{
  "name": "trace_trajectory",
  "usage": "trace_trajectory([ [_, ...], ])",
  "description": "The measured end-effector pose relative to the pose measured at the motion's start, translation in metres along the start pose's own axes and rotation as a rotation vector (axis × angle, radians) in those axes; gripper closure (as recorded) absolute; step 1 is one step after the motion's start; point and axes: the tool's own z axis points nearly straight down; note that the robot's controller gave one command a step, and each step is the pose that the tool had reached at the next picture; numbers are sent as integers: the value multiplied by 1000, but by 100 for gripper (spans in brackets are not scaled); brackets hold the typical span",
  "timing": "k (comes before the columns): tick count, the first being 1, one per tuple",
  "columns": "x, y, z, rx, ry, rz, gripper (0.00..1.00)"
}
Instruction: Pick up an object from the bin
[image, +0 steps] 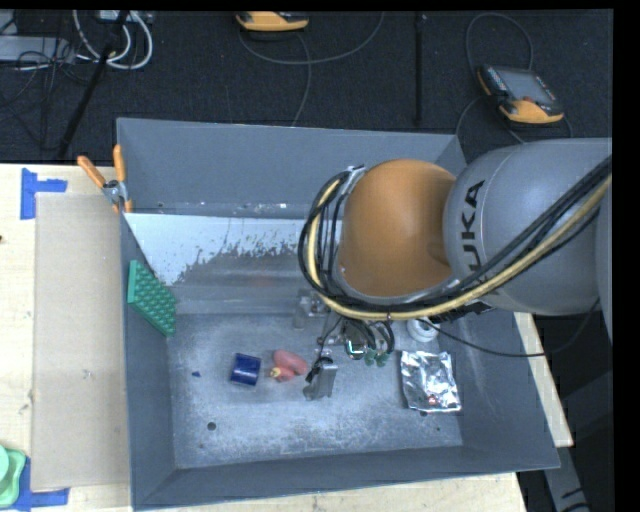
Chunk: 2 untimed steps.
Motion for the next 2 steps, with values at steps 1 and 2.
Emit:
trace_trajectory([
  [1,-3,11,105,0,-2,148,0],
  [2,-5,10,100,-2,-8,151,100],
])
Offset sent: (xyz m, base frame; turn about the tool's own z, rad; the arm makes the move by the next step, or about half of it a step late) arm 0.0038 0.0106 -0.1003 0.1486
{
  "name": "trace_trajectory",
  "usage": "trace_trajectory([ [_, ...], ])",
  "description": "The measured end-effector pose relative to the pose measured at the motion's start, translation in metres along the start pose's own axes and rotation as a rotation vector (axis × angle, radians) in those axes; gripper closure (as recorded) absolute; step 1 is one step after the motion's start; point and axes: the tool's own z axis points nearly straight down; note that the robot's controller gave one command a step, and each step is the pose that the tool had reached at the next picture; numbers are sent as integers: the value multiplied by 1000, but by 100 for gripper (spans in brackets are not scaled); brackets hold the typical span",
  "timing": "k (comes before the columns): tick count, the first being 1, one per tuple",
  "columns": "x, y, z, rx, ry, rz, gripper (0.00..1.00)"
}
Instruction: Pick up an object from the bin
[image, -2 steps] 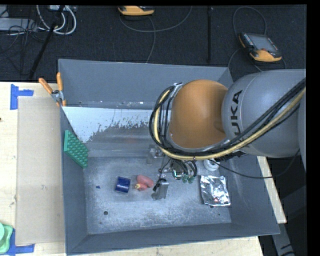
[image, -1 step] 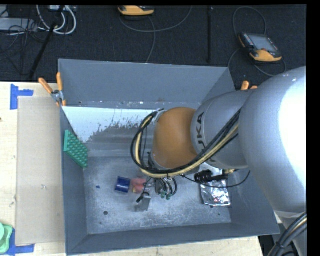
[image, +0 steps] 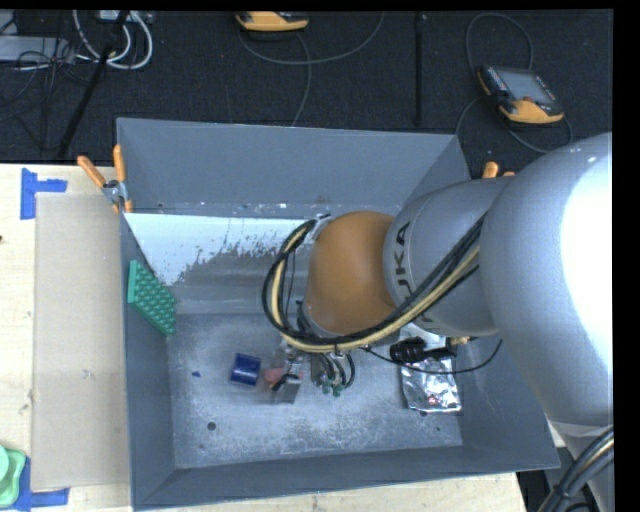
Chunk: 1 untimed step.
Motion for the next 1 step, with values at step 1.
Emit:
trace_trajectory([
  [1,6,-20,-120,-1,-7,35,100],
])
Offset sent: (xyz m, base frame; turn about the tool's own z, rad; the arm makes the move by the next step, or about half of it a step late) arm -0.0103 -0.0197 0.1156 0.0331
